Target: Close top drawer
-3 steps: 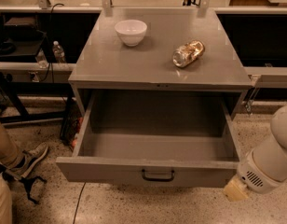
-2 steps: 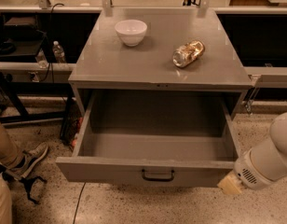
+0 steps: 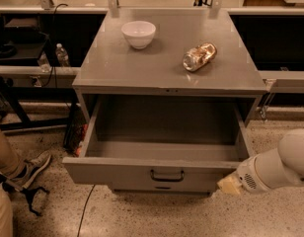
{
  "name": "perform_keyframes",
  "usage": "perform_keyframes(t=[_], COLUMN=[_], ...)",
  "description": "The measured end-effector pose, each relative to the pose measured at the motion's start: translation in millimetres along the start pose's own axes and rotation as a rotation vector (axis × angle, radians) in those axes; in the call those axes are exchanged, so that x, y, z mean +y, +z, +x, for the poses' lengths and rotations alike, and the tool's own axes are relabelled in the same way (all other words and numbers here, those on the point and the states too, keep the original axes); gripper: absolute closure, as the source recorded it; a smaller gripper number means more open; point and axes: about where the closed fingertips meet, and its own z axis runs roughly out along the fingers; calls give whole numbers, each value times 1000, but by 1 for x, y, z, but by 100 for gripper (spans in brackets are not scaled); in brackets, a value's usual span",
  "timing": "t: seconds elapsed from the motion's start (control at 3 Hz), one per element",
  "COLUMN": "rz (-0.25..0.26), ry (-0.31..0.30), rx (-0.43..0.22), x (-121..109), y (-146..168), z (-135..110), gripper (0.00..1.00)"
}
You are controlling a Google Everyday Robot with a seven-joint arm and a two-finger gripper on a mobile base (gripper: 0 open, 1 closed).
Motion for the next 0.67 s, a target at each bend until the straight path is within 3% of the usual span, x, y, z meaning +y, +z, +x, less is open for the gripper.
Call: perform_keyframes(t=[0.33, 0.67], rz=[27, 33], ry=[53, 52], rx=[-141, -150], x=[-9, -12], y=[12, 14], z=[-38, -42], gripper=[100, 100])
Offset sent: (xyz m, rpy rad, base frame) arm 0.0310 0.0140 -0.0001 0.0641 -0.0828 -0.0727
